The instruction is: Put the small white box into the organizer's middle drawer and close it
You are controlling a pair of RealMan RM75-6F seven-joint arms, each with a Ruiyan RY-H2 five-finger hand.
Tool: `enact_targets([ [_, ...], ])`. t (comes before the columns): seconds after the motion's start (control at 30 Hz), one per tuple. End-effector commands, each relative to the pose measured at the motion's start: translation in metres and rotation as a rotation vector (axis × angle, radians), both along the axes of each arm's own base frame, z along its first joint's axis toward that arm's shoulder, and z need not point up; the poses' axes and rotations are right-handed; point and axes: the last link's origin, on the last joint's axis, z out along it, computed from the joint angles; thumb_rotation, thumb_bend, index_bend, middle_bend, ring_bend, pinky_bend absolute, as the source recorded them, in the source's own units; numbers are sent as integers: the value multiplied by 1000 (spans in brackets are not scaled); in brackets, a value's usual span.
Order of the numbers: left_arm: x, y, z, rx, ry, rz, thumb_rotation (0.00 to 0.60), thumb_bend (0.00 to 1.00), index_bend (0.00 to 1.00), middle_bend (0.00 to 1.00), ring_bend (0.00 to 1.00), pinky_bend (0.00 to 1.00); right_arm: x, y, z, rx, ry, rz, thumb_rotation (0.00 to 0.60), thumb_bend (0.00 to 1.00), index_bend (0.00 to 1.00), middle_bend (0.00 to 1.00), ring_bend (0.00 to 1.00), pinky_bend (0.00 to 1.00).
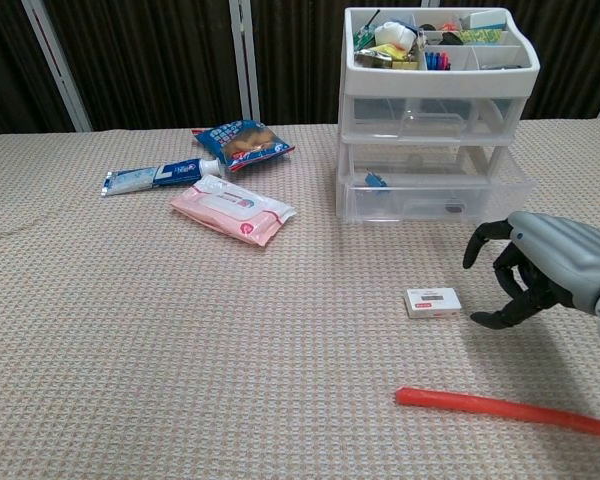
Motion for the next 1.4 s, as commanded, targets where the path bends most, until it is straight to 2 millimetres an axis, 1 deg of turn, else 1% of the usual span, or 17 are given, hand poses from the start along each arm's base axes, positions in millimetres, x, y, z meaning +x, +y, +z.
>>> enact_targets([
  [0.03,0,0,0,0,-1,0,600,11,24,0,0,0,1,-3,-4,0,0,-1,600,96,411,808,818,733],
  [0.17,0,0,1,4,-3,2,600,13,24,0,0,0,4,-5,-10,8,-10,-6,600,104,414,808,818,734],
  [0.43,0,0,2,3,-6,2,600,13,24,0,0,0,10,-7,-19,33,-24,-14,600,152,414,809,818,733],
  [0.97,-1,1,3,2,-12,4,600,13,24,0,0,0,14,-14,-30,56,-13,-46,600,191,421,809,818,733],
  [1.0,-1,0,3,2,-12,4,600,12,24,0,0,0,14,-14,-30,56,-11,-49,600,200,435,809,818,733],
  [1.07,-1,1,3,2,-12,4,600,13,24,0,0,0,14,-14,-31,55,-12,-52,600,224,498,810,819,733],
  [1.23,-1,1,3,2,-14,4,600,11,24,0,0,0,16,-14,-31,39,-35,-43,600,241,604,817,824,733],
  [1.4,-1,0,3,3,-14,4,600,12,24,0,0,0,17,-12,-28,26,-45,-27,600,242,628,818,825,733],
])
